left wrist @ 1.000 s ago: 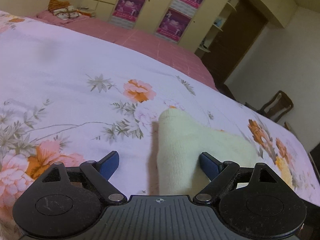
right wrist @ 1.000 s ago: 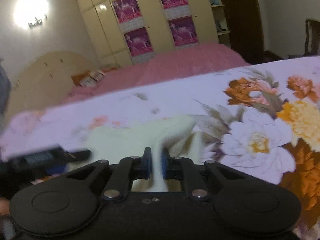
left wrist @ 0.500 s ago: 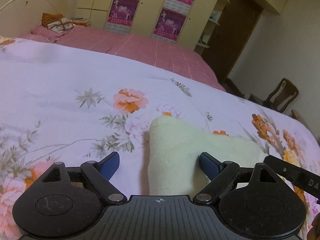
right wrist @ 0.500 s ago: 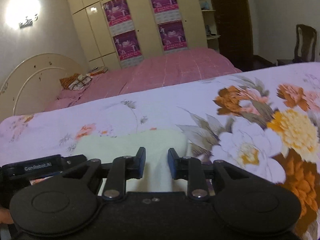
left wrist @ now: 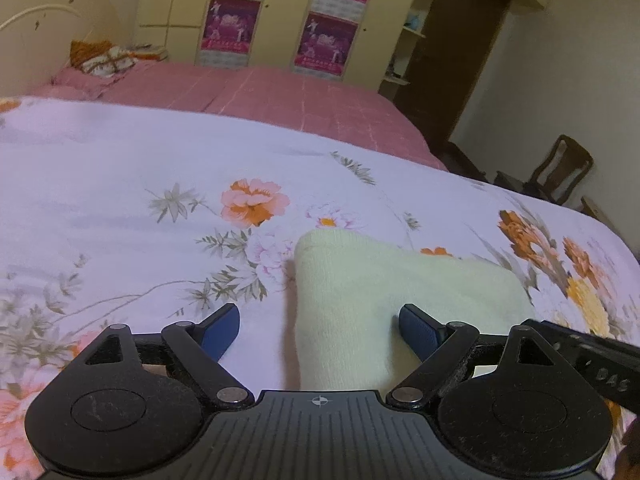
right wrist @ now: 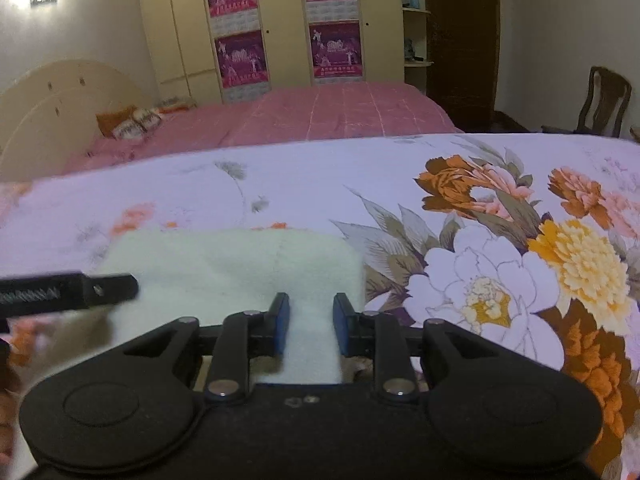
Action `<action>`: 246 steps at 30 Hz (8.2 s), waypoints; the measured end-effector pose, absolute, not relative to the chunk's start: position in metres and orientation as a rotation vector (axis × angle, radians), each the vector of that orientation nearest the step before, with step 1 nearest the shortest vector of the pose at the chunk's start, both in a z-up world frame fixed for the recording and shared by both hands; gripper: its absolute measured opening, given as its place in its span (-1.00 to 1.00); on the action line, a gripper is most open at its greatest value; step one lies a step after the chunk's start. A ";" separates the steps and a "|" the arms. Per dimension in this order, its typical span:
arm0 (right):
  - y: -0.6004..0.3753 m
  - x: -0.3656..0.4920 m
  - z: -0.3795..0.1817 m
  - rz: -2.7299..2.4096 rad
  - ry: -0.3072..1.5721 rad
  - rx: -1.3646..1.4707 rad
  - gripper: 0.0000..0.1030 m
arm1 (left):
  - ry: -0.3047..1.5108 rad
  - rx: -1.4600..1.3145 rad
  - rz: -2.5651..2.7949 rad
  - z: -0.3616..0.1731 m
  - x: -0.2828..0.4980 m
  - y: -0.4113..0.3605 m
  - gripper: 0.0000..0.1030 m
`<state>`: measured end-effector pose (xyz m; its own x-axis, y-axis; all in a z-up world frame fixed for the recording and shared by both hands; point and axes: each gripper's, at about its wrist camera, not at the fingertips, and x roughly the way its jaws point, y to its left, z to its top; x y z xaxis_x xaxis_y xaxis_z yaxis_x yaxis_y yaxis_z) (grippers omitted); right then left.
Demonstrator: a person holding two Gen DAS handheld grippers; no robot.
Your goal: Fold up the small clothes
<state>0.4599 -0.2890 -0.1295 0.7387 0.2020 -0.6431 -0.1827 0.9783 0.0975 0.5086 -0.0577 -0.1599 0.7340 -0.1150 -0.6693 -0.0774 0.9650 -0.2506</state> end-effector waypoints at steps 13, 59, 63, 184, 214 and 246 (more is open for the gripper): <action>-0.278 0.387 -0.130 0.251 0.692 -0.111 -0.55 | 0.787 -0.277 -0.126 -0.163 0.444 -0.068 0.68; -0.295 0.285 -0.143 0.106 0.852 0.069 -0.51 | 0.874 -0.051 -0.170 -0.166 0.359 -0.088 0.77; -0.300 0.284 -0.144 0.146 0.850 0.077 -0.50 | 0.888 -0.046 -0.176 -0.165 0.362 -0.087 0.80; -0.215 0.374 -0.085 0.487 0.723 0.310 -0.42 | 0.707 -0.299 -0.153 -0.098 0.370 0.019 -0.13; -0.025 0.393 -0.147 0.479 0.857 0.315 -0.04 | 0.714 -0.396 0.005 -0.169 0.364 0.276 0.27; 0.006 0.308 -0.118 0.493 0.757 -0.046 -0.45 | 0.786 -0.267 0.001 -0.183 0.323 0.231 0.33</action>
<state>0.3077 0.0065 -0.1185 0.6189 0.4121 -0.6687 -0.4443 0.8857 0.1346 0.3232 0.2307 -0.1834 0.7085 -0.0985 -0.6988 -0.0996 0.9664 -0.2371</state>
